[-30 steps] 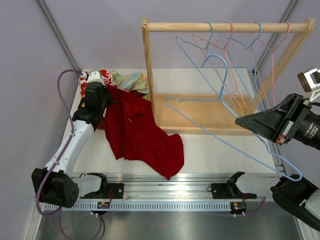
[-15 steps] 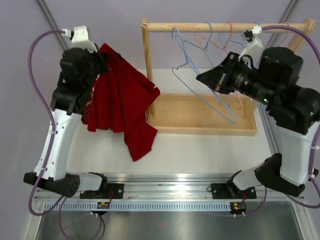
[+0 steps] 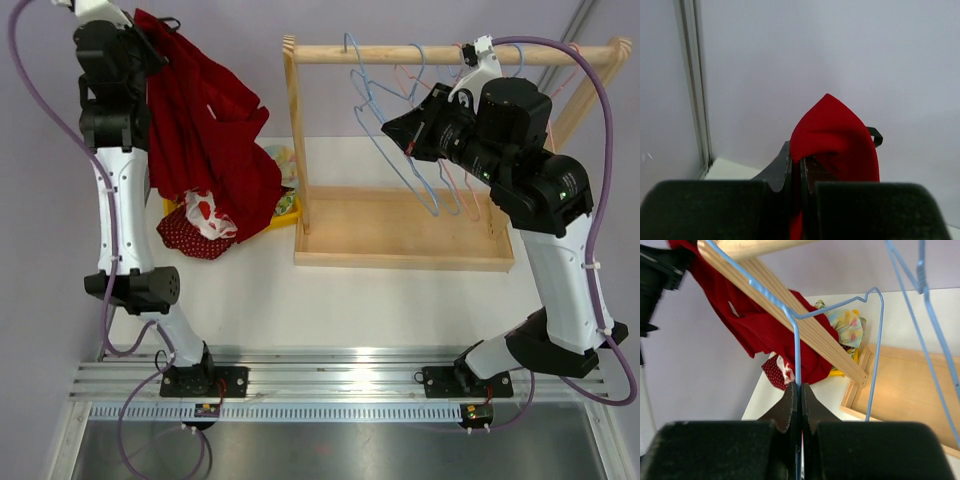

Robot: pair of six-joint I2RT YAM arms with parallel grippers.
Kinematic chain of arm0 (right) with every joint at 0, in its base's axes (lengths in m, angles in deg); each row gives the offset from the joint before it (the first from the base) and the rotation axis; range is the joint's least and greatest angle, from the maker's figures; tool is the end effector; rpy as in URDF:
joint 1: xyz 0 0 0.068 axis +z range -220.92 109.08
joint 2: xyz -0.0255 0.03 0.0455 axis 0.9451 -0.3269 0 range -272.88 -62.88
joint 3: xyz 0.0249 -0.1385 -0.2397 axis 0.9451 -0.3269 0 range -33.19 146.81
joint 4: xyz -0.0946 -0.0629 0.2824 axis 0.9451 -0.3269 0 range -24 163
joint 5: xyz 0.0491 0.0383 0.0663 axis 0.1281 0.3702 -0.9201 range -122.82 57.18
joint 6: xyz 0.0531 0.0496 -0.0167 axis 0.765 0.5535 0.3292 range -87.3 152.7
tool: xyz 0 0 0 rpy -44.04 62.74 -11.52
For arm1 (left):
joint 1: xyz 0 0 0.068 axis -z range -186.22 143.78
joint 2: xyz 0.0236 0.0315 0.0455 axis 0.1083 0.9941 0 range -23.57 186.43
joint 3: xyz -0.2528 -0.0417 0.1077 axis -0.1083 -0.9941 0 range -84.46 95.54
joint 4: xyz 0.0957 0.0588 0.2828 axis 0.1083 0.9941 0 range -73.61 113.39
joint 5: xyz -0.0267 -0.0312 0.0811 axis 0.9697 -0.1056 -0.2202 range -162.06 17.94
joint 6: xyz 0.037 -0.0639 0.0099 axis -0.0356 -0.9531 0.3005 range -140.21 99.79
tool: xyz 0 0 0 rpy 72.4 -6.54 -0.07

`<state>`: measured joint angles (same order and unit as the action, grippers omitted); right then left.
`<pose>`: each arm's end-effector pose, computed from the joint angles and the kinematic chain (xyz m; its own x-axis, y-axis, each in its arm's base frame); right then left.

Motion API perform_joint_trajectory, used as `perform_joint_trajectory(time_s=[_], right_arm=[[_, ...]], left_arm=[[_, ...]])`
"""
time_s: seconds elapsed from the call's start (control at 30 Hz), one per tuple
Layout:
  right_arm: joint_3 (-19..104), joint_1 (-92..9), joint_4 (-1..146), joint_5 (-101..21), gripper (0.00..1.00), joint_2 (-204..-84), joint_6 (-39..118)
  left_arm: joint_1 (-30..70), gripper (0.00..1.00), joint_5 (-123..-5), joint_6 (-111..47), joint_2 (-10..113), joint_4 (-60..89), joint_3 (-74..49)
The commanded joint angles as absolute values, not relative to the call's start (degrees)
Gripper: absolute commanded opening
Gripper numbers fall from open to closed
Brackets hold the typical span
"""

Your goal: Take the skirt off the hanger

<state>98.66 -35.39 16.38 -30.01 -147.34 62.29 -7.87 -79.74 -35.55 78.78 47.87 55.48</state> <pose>0.2306 0.1609 0.6140 -0.3807 0.3342 -0.8622 -0.4060 0.7774 0.4805 0.4059 0.0200 0.6156 0.1454 -0.2581 -0.9551 -0.1274 0.9524 -0.2768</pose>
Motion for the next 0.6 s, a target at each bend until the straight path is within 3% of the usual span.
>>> perform_joint_trajectory(time_s=[0.0, 0.07, 0.23, 0.3, 0.33, 0.37, 0.4, 0.57], right_arm=[[97.59, -37.86, 24.30, -27.90, 0.00, -145.67, 62.23], [95.49, -39.01, 26.50, -29.03, 0.00, -145.58, 63.28], [94.60, -42.70, 31.87, -35.27, 0.00, -147.07, 67.77], [95.48, -43.15, 32.31, -36.59, 0.00, -148.39, 69.08], [95.48, -43.32, 32.31, -37.30, 0.00, -148.65, 69.35], [94.96, -43.24, 32.31, -37.48, 0.00, -148.83, 69.61], [94.52, -43.41, 32.66, -38.18, 0.00, -149.01, 70.23], [86.53, -43.59, 35.21, -39.85, 0.00, -146.73, 72.16]], left_arm=[[-7.89, 0.00, -75.57, -39.37, 83.57, 44.78, 44.69], [-7.89, 0.00, -75.49, -41.12, 84.09, 42.59, 34.26], [-8.06, 0.00, -75.32, -43.76, 93.84, 49.95, 30.25], [-8.06, 0.10, -73.74, -44.64, 95.34, 50.75, 28.58], [-8.32, 0.24, -73.12, -44.99, 96.74, 51.27, 28.83], [-8.41, 0.52, -72.42, -45.61, 97.19, 53.54, 29.27], [-8.41, 0.98, -72.41, -45.61, 97.37, 54.26, 29.53], [-8.33, 0.99, -73.37, -44.83, 87.46, 52.69, 26.20]])
